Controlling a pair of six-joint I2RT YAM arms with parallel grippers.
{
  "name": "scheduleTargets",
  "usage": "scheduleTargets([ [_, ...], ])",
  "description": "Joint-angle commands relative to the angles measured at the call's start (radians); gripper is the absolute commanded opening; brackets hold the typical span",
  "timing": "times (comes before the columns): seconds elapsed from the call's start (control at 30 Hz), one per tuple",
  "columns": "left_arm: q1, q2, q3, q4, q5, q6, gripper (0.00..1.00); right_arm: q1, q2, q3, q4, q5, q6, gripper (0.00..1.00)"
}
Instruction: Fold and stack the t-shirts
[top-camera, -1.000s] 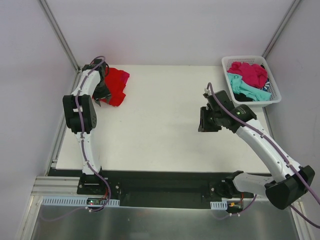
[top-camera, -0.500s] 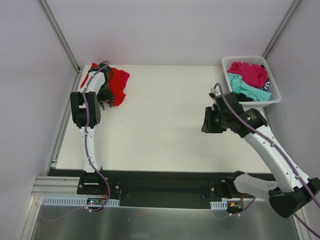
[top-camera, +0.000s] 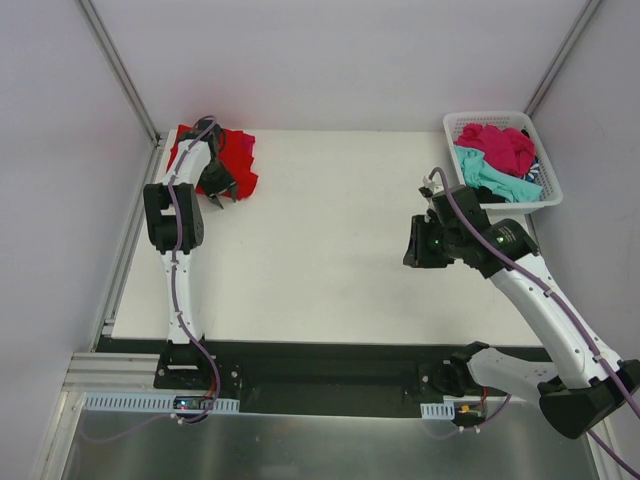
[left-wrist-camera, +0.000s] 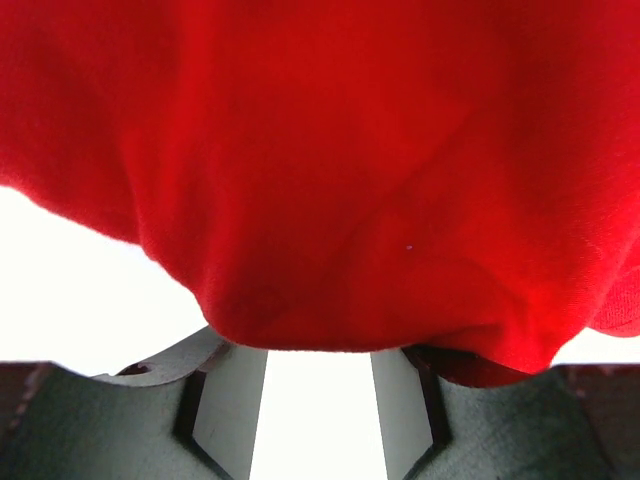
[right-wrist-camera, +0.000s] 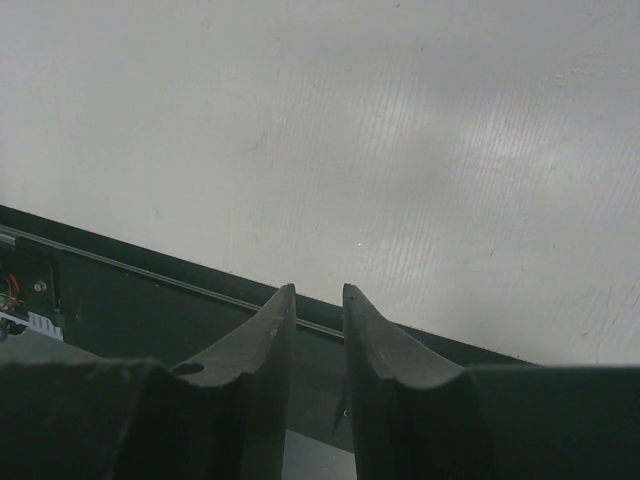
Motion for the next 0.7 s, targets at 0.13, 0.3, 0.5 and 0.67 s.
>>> scheduleTargets([
  [0.13, -0.011, 0.013, 0.061, 0.036, 0.064, -0.025, 0.42, -0.004, -0.001, -0.001, -0.015, -0.024, -0.013, 0.29],
  [0.3, -0.011, -0.121, -0.080, 0.027, 0.113, -0.041, 0.41, -0.003, 0.004, -0.030, 0.045, -0.074, -0.001, 0.30],
  [0.5, -0.100, -0.459, -0.264, 0.027, 0.134, -0.002, 0.41, -0.001, 0.088, 0.017, 0.094, -0.102, -0.001, 0.30],
  [0.67, -0.181, -0.802, -0.526, 0.057, 0.145, 0.025, 0.41, 0.002, 0.204, 0.049, 0.145, -0.111, -0.009, 0.30],
])
